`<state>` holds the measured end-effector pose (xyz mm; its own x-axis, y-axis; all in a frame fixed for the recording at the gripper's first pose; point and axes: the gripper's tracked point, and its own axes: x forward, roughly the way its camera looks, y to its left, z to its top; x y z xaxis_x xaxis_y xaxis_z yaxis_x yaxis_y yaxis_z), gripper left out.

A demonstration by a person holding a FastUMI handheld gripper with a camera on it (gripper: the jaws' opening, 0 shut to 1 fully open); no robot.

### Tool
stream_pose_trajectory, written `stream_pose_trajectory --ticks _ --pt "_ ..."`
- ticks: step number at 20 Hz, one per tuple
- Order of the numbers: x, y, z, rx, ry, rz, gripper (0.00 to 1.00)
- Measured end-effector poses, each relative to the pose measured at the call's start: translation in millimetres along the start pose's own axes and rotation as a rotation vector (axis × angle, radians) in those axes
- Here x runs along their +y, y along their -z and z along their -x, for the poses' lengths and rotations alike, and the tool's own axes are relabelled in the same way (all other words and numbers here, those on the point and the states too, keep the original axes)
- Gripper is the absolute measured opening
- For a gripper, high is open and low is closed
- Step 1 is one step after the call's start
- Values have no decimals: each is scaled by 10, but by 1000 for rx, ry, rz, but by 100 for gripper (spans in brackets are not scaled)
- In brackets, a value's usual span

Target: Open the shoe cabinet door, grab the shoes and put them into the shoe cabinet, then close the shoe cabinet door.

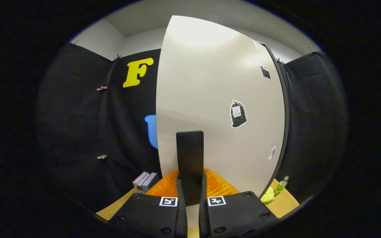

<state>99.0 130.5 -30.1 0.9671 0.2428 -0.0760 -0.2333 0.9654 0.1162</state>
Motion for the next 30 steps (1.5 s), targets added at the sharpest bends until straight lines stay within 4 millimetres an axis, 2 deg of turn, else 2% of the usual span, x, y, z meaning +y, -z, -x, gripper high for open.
stream_pose_trajectory --ticks 5,12,22,27,30 --pt "-160 14 282 1 -4 0 18" --pt "-493 10 669 4 18 9 17" --pt "-1159 -24 1118 28 103 13 17" --pt "-1550 -26 1284 27 172 -21 16" --pt "-1853 -9 1368 31 226 -60 16"
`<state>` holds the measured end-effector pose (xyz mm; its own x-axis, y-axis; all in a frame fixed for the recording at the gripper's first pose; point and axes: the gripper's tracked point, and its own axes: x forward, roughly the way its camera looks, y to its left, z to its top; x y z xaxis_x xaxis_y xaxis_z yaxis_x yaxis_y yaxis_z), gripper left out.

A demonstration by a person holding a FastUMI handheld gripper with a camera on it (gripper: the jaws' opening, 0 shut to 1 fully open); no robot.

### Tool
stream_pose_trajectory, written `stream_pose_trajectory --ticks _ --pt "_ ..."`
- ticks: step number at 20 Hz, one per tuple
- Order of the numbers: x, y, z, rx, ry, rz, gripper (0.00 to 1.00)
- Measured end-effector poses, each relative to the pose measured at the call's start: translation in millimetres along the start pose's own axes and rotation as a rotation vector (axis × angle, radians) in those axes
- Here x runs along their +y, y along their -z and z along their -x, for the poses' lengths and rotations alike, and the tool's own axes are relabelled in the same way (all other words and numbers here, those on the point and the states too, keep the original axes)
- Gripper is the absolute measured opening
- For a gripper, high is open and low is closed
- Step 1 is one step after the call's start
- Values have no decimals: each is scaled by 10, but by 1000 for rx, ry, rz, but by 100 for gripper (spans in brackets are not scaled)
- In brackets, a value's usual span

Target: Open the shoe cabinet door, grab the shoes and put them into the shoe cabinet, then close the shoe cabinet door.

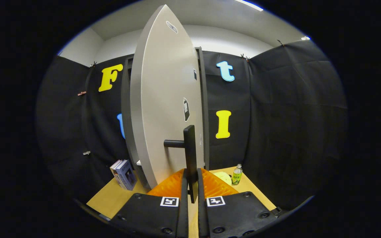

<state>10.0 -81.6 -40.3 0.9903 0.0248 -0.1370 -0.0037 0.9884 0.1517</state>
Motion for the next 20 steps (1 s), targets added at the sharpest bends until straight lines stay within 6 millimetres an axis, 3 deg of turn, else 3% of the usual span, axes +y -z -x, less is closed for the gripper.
stream_pose_trajectory --ticks 4,10,15,20 --pt "-383 -38 -38 9 5 -12 10" --pt "-700 -40 -10 23 -53 -45 10" --pt "-731 26 90 33 -85 -122 11" --pt "-889 84 322 32 -18 -107 18"
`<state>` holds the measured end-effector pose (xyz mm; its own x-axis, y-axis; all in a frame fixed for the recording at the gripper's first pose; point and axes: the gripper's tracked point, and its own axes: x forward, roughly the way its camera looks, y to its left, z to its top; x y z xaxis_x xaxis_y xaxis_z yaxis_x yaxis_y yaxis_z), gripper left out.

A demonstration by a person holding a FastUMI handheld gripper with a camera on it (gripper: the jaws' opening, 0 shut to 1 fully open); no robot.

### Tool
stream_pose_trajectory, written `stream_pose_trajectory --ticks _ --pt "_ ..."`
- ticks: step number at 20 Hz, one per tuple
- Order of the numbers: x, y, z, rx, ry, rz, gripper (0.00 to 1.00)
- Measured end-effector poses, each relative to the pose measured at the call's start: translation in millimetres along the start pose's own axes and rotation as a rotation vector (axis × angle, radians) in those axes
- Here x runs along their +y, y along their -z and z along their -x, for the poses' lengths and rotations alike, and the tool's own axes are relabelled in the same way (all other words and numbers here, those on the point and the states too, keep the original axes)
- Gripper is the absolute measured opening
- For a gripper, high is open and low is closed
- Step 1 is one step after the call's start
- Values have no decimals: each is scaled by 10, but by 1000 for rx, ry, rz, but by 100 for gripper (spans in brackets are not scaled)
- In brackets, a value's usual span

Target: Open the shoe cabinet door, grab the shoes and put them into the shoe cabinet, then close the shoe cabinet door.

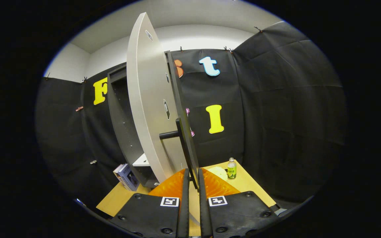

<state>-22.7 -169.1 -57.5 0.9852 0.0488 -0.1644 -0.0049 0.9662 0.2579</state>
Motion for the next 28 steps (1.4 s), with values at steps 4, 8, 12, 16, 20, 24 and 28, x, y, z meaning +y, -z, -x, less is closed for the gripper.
stream_pose_trajectory --ticks 4,8,12,16,20,24,28 --pt "-9 51 332 21 28 48 28" --pt "192 99 673 26 -14 70 57" --pt "594 282 863 49 -107 115 100" --pt "1066 668 865 127 -195 119 98" --pt "1456 1363 708 273 -238 136 98" --pt "1670 2103 424 441 -230 163 98" --pt "1796 2831 109 571 -204 113 98"
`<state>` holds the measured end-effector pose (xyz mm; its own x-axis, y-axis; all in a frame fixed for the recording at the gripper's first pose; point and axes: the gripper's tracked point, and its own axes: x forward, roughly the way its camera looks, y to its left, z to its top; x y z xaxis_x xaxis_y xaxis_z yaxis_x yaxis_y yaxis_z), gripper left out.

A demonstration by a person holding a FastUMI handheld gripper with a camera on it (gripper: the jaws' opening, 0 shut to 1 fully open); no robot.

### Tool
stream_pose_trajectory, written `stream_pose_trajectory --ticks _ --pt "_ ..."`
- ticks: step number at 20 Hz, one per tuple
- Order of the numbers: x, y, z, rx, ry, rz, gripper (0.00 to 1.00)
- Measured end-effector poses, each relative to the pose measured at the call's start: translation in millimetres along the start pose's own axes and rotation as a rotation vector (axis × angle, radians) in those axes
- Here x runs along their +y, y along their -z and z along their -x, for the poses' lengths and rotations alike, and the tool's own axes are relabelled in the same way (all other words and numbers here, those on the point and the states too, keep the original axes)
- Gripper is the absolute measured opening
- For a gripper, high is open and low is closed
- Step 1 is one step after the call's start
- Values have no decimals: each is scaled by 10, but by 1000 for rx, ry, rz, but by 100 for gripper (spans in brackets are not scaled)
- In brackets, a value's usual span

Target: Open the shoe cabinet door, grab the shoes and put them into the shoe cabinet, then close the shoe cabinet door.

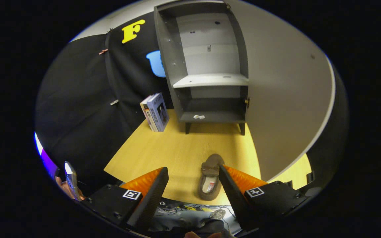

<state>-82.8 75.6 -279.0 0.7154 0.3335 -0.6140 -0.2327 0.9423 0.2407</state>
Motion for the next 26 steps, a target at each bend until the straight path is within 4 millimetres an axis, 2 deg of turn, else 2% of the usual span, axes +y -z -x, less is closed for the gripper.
stream_pose_trajectory --ticks 7,13,17,20,21,22,24,26 --pt "36 723 -950 163 18 -30 99" --pt "-237 1301 -1598 270 111 -49 97" --pt "-395 1331 -2037 215 167 -54 76" --pt "-491 1234 -2304 151 216 -60 59" --pt "-576 1114 -2307 126 260 -55 58" --pt "-673 1152 -2415 111 291 -68 44" --pt "-666 1107 -2424 117 282 -108 16" --pt "-653 1099 -2394 120 258 -103 7"
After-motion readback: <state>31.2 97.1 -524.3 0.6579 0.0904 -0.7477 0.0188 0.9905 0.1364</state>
